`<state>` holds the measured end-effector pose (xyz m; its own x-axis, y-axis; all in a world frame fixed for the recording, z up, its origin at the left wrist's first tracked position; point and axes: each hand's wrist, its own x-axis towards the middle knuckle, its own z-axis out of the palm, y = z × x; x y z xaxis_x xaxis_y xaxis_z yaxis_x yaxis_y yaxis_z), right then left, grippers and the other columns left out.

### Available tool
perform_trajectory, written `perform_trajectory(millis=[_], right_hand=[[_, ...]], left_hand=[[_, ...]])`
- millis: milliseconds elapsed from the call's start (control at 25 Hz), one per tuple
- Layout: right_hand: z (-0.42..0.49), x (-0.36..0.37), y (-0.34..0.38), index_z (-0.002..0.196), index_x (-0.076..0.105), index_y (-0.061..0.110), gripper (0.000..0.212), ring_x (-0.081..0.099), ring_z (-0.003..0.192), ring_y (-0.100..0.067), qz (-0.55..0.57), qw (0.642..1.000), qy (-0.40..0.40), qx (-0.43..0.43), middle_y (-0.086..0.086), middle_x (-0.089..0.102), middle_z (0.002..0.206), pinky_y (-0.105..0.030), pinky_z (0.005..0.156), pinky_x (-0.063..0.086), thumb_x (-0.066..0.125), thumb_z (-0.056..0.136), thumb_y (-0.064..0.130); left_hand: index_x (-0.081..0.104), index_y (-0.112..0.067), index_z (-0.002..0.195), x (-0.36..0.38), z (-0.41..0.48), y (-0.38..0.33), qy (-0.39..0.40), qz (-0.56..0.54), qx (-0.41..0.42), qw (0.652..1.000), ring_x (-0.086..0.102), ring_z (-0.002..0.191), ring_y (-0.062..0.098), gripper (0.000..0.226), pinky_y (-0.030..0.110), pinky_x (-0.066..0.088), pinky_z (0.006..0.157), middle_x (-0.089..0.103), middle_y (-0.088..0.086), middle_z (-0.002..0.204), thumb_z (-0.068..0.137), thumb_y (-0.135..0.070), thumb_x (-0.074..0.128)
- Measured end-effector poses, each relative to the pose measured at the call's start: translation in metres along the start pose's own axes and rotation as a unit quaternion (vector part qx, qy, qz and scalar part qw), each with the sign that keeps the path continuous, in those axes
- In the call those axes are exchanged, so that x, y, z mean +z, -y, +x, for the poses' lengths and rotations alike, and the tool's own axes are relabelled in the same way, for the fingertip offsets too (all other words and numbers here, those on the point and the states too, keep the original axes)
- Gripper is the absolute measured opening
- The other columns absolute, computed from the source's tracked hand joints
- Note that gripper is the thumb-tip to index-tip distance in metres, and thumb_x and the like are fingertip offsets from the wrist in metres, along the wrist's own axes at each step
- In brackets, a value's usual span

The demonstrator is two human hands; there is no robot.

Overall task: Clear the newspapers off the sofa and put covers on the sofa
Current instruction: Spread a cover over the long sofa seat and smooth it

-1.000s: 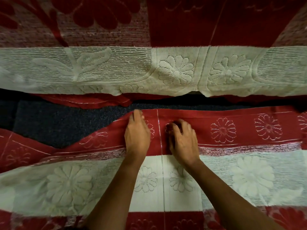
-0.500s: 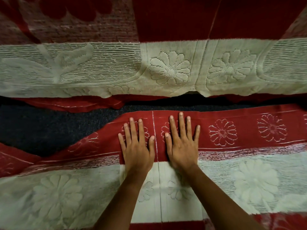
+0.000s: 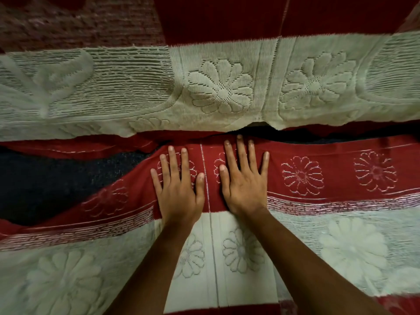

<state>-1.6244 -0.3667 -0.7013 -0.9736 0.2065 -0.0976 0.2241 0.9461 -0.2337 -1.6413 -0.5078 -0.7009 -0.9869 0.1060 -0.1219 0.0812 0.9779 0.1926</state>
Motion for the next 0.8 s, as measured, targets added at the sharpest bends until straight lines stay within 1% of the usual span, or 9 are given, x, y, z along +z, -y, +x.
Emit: perform_trajectory(millis=[160,280,320,400,480,520,600,680,800], right_hand=[[-0.002,-0.006,0.000,0.149,0.008,0.024,0.055,-0.005,0.144,-0.019,0.013,1.000,0.011,0.003,-0.004,0.004,0.158,-0.050,0.114,-0.009,0.019,0.099,0.042],[-0.012,-0.008,0.010,0.148,0.002,0.018,0.057,-0.010,0.144,-0.017,0.024,0.999,0.024,0.006,-0.003,-0.005,0.156,-0.046,0.114,-0.012,0.012,0.098,0.042],[-0.017,-0.007,0.016,0.147,0.001,0.016,0.058,-0.010,0.143,-0.017,0.030,0.999,0.029,0.001,-0.003,-0.006,0.156,-0.045,0.114,-0.013,0.011,0.097,0.042],[-0.030,-0.006,0.035,0.147,0.001,0.014,0.060,-0.011,0.143,-0.018,0.041,0.998,0.044,-0.014,-0.003,-0.008,0.155,-0.045,0.114,-0.013,0.009,0.096,0.043],[-0.038,-0.001,0.059,0.147,0.000,0.015,0.062,-0.015,0.142,-0.021,0.043,0.997,0.065,-0.020,-0.004,-0.011,0.154,-0.049,0.112,-0.014,0.007,0.094,0.046],[-0.039,0.000,0.070,0.147,0.001,0.016,0.063,-0.016,0.141,-0.025,0.039,0.996,0.075,-0.015,-0.007,-0.011,0.154,-0.051,0.110,-0.015,0.006,0.093,0.048],[-0.041,0.001,0.099,0.149,0.008,0.018,0.060,-0.013,0.143,-0.032,0.034,0.995,0.092,0.005,-0.014,-0.007,0.156,-0.054,0.109,-0.014,0.011,0.096,0.046],[-0.046,0.002,0.139,0.149,0.015,0.017,0.053,-0.006,0.144,-0.033,0.054,0.993,0.104,0.018,-0.016,-0.001,0.157,-0.055,0.112,-0.009,0.022,0.101,0.037],[-0.061,0.015,0.213,0.145,0.029,0.014,0.048,0.010,0.143,-0.035,0.088,0.993,0.080,0.006,-0.020,0.013,0.154,-0.057,0.112,0.000,0.029,0.100,0.031]], left_hand=[[0.015,-0.018,0.149,-0.006,-0.002,-0.004,0.005,0.008,0.001,1.000,0.005,0.144,0.024,0.067,0.044,-0.002,0.115,0.009,0.008,0.157,0.092,-0.053,0.020],[0.015,-0.019,0.148,-0.013,-0.003,0.000,0.029,-0.034,0.009,0.999,-0.003,0.143,0.019,0.069,0.039,-0.008,0.115,0.005,0.006,0.157,0.090,-0.055,0.016],[0.019,-0.019,0.148,-0.017,-0.005,0.004,0.033,-0.055,0.018,0.998,-0.002,0.144,0.019,0.068,0.036,-0.008,0.115,0.006,0.006,0.157,0.089,-0.053,0.016],[0.033,-0.016,0.144,-0.027,-0.010,0.015,0.022,-0.094,0.029,0.995,0.015,0.144,0.024,0.063,0.036,0.003,0.115,0.019,0.008,0.155,0.090,-0.046,0.020],[0.050,-0.013,0.133,-0.041,-0.014,0.033,-0.004,-0.111,0.031,0.993,0.038,0.133,0.029,0.053,0.040,0.023,0.110,0.039,0.010,0.146,0.091,-0.036,0.026],[0.056,-0.011,0.126,-0.048,-0.014,0.042,-0.022,-0.117,0.029,0.992,0.046,0.126,0.031,0.049,0.043,0.031,0.106,0.047,0.011,0.139,0.091,-0.032,0.029],[0.061,-0.008,0.116,-0.063,-0.015,0.074,-0.050,-0.140,0.016,0.989,0.053,0.116,0.033,0.042,0.047,0.040,0.099,0.056,0.013,0.129,0.090,-0.023,0.032],[0.063,-0.006,0.113,-0.078,-0.016,0.121,-0.063,-0.144,0.001,0.988,0.056,0.111,0.033,0.041,0.046,0.042,0.095,0.061,0.013,0.121,0.085,-0.012,0.033],[0.062,-0.004,0.116,-0.101,-0.023,0.207,-0.031,-0.147,-0.040,0.988,0.056,0.107,0.034,0.049,0.042,0.042,0.093,0.064,0.014,0.114,0.073,0.010,0.043]])
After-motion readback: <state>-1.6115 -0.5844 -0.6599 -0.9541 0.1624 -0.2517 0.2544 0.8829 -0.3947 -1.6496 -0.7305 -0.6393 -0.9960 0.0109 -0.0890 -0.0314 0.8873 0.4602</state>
